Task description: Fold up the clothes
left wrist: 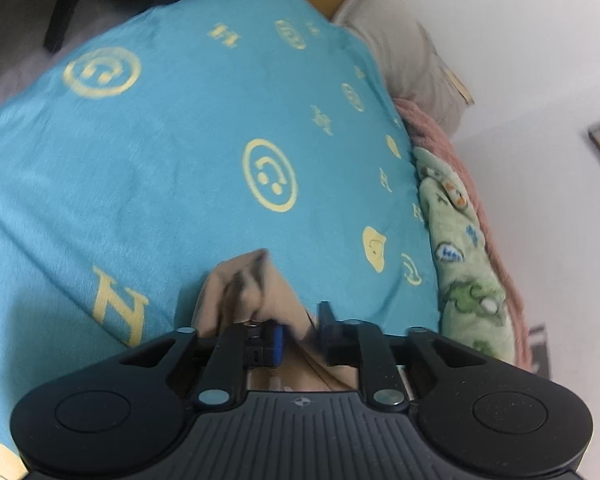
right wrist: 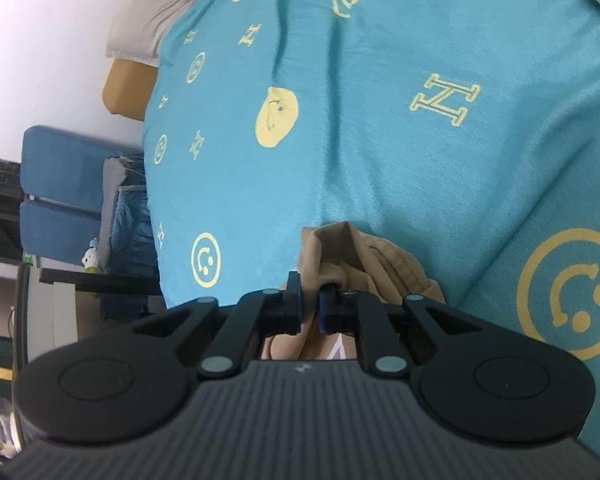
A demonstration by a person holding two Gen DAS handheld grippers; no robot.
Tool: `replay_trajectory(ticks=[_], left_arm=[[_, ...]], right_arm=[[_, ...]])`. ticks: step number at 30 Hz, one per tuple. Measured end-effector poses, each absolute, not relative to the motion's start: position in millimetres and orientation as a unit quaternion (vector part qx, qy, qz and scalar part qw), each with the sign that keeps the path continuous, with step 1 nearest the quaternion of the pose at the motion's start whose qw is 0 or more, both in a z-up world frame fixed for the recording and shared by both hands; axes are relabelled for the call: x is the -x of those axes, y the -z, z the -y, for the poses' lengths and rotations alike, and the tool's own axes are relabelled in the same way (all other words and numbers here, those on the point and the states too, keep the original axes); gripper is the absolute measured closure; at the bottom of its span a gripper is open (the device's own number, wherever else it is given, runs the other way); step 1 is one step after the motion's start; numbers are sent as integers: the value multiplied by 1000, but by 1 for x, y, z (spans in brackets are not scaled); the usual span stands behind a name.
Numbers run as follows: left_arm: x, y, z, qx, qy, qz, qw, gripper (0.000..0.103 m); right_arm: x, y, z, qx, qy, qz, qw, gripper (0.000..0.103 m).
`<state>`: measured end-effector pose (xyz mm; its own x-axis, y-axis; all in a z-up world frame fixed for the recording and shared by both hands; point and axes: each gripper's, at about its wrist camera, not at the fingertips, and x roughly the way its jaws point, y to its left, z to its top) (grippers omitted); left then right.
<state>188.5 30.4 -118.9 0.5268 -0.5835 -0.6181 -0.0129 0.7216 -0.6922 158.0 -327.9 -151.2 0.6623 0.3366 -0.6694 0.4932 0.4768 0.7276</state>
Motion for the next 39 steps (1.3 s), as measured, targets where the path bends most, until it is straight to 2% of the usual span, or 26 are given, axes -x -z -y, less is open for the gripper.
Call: replay_trajectory(ticks=[1, 2, 3, 4, 5, 6, 8, 11, 13, 14, 23, 27, 32, 34, 39], left_arm=[[-186, 113, -27, 313, 182, -446, 819, 64], [-184, 108, -23, 296, 188, -438, 828, 52], [-179, 102, -19, 279, 192, -426, 839, 41], [-174, 97, -14, 262, 196, -414, 850, 35], [-168, 91, -10, 244, 200, -401, 860, 21], [-163, 86, -6, 227, 204, -388, 870, 13], [-153, 75, 3, 191, 211, -362, 888, 9], [-145, 74, 13, 155, 207, -357, 898, 8], [-147, 82, 17, 143, 198, -370, 896, 8], [-149, 87, 18, 135, 193, -376, 896, 8], [-165, 125, 27, 66, 146, -428, 889, 8], [-165, 132, 28, 55, 131, -439, 887, 9], [-134, 107, 27, 52, 134, -413, 900, 9], [-116, 95, 27, 59, 144, -403, 902, 9], [-77, 82, 35, 43, 160, -388, 907, 9]], right_arm=[[-157, 149, 328, -507, 45, -405, 760, 85], [-156, 146, 328, -504, 38, -401, 764, 70], [-153, 141, 327, -502, 30, -391, 771, 39], [-150, 135, 326, -500, 23, -379, 779, 24], [-145, 129, 324, -496, 22, -364, 788, 9], [-142, 122, 321, -483, 20, -356, 800, 9], [-136, 109, 314, -452, 14, -343, 824, 9], [-134, 96, 302, -386, 6, -338, 858, 9], [-138, 93, 290, -324, -16, -342, 882, 27], [-143, 95, 284, -295, -21, -348, 890, 43], [-185, 149, 260, -186, 20, -409, 893, 43], [-175, 141, 262, -193, 19, -400, 896, 43], [-142, 117, 259, -197, 19, -388, 900, 42], [-126, 102, 254, -179, 16, -371, 911, 55], [-88, 85, 251, -180, 10, -348, 920, 56]])
